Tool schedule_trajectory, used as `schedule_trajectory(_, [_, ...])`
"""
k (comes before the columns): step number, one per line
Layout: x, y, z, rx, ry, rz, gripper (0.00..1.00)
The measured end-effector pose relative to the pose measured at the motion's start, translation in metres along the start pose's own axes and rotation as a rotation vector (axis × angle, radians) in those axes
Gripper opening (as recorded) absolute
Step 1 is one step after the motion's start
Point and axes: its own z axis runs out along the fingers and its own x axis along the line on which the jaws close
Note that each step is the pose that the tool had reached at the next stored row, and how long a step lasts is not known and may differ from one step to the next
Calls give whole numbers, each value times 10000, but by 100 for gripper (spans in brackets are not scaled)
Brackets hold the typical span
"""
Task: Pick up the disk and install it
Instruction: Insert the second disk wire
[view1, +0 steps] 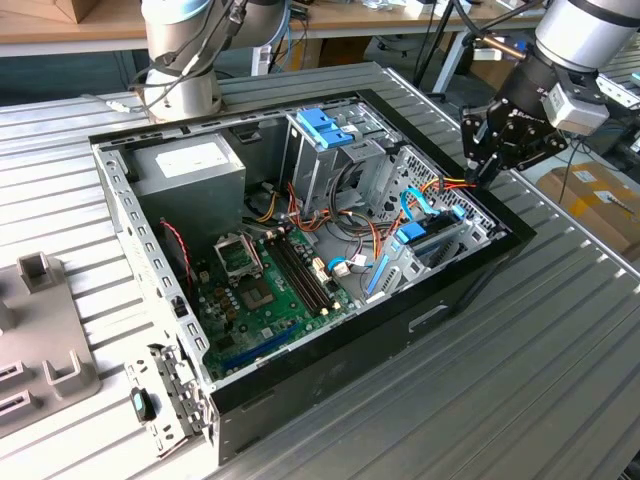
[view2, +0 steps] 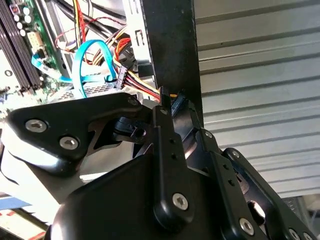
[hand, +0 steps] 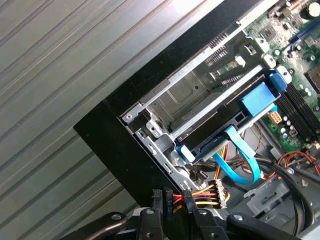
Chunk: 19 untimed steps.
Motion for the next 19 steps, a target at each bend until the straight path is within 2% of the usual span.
schedule_trajectory(1, [1,-1,0,0,-5,-85,29])
schedule_trajectory(15, [12,-9,0,-1,-6,-90,28])
schedule_trajectory(16, [12,-9,1,0,-6,-89,21])
schedule_trajectory(19, [14,-10,1,0,-6,-90,21])
